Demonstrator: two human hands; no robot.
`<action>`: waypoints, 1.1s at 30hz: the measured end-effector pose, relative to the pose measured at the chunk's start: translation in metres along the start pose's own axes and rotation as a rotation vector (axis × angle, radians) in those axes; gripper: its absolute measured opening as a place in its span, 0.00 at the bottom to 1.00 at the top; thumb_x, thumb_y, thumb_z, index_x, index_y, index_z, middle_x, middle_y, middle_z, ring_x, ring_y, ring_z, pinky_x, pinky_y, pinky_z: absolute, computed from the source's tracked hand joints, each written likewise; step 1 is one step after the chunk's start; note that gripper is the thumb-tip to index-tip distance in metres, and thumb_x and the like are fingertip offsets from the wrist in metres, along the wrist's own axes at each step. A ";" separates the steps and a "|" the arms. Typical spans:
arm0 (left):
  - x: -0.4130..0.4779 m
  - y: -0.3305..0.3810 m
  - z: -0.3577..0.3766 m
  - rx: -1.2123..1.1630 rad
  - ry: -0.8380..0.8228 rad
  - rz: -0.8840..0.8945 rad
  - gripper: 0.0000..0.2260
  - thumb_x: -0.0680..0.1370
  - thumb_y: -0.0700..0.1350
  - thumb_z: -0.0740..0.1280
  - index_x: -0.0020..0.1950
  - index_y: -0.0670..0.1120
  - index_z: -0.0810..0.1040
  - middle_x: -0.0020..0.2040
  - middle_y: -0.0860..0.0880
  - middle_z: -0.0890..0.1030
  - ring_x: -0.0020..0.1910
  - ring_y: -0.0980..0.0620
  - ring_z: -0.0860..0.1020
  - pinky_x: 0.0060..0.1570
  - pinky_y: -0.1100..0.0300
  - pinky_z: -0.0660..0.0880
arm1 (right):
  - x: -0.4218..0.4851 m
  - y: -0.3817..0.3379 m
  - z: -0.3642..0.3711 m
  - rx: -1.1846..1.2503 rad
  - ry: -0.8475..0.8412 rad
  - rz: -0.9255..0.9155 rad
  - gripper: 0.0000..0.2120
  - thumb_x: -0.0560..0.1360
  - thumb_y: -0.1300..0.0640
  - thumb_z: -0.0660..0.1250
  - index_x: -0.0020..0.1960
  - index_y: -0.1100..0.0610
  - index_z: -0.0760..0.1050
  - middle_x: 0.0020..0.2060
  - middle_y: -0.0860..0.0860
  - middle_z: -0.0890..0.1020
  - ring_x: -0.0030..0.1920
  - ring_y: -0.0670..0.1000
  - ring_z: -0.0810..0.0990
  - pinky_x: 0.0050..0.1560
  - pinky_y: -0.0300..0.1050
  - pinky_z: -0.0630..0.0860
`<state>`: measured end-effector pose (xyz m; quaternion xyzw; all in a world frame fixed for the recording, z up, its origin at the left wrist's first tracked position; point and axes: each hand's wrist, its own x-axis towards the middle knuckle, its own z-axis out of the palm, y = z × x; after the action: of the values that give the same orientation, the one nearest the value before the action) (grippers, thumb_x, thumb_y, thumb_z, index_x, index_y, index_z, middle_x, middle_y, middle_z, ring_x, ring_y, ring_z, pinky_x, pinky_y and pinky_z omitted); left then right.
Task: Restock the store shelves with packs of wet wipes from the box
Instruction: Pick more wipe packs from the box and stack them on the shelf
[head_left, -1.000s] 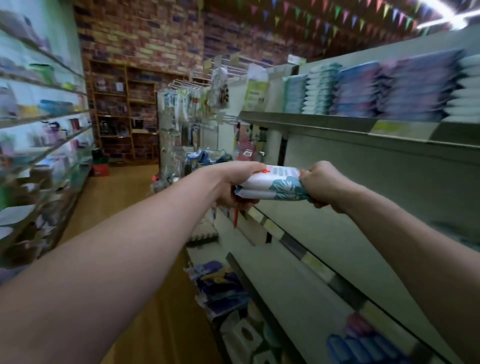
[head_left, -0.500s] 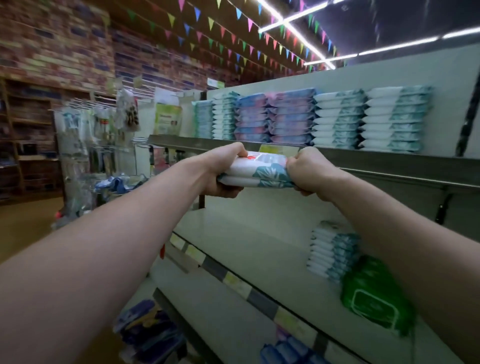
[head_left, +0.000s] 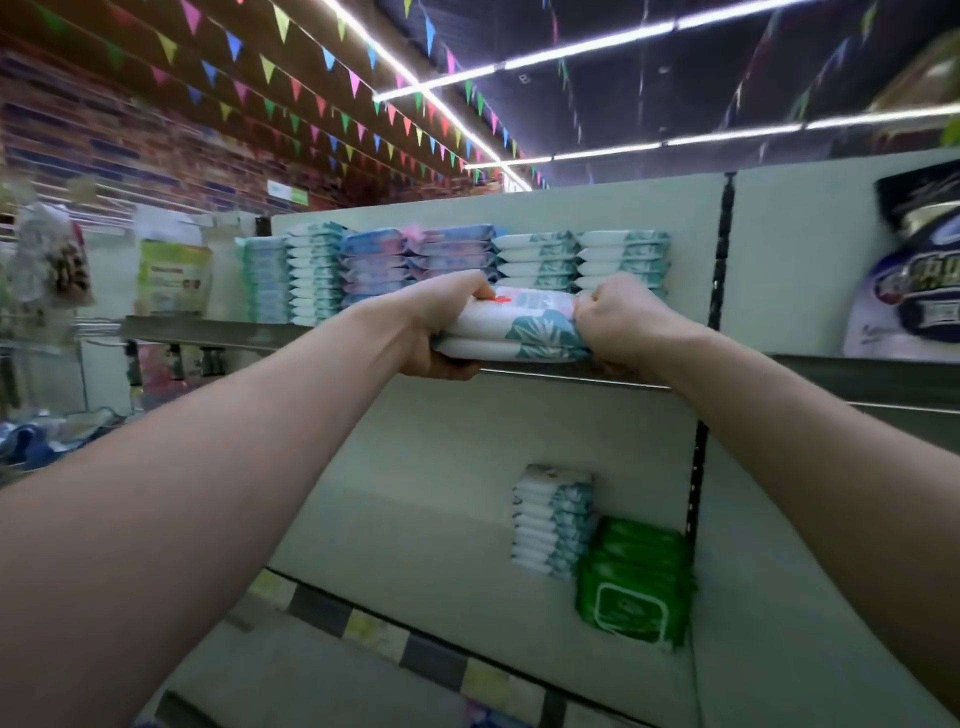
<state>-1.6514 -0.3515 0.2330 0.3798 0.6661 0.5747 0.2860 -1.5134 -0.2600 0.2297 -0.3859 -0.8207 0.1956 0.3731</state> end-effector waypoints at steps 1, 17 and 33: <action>0.003 0.005 0.005 0.021 -0.019 -0.001 0.08 0.76 0.48 0.64 0.51 0.45 0.73 0.42 0.46 0.78 0.35 0.50 0.78 0.33 0.59 0.77 | -0.001 0.003 -0.006 0.007 0.006 0.022 0.10 0.81 0.59 0.57 0.43 0.62 0.72 0.31 0.57 0.73 0.29 0.54 0.72 0.30 0.42 0.70; 0.048 0.059 0.110 0.185 -0.296 0.026 0.14 0.78 0.49 0.68 0.58 0.41 0.75 0.45 0.45 0.80 0.30 0.53 0.80 0.32 0.62 0.79 | 0.005 0.055 -0.103 -0.181 0.059 0.257 0.13 0.82 0.61 0.54 0.52 0.69 0.74 0.35 0.57 0.74 0.27 0.49 0.69 0.26 0.41 0.64; 0.104 0.078 0.205 0.342 -0.402 -0.039 0.17 0.78 0.43 0.66 0.65 0.40 0.69 0.55 0.40 0.77 0.48 0.44 0.80 0.50 0.51 0.80 | 0.066 0.131 -0.140 -0.387 -0.010 0.358 0.15 0.81 0.64 0.56 0.36 0.64 0.70 0.15 0.51 0.71 0.16 0.46 0.66 0.17 0.31 0.62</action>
<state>-1.5272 -0.1487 0.2794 0.5161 0.6907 0.3611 0.3552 -1.3711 -0.1220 0.2707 -0.5881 -0.7634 0.0995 0.2479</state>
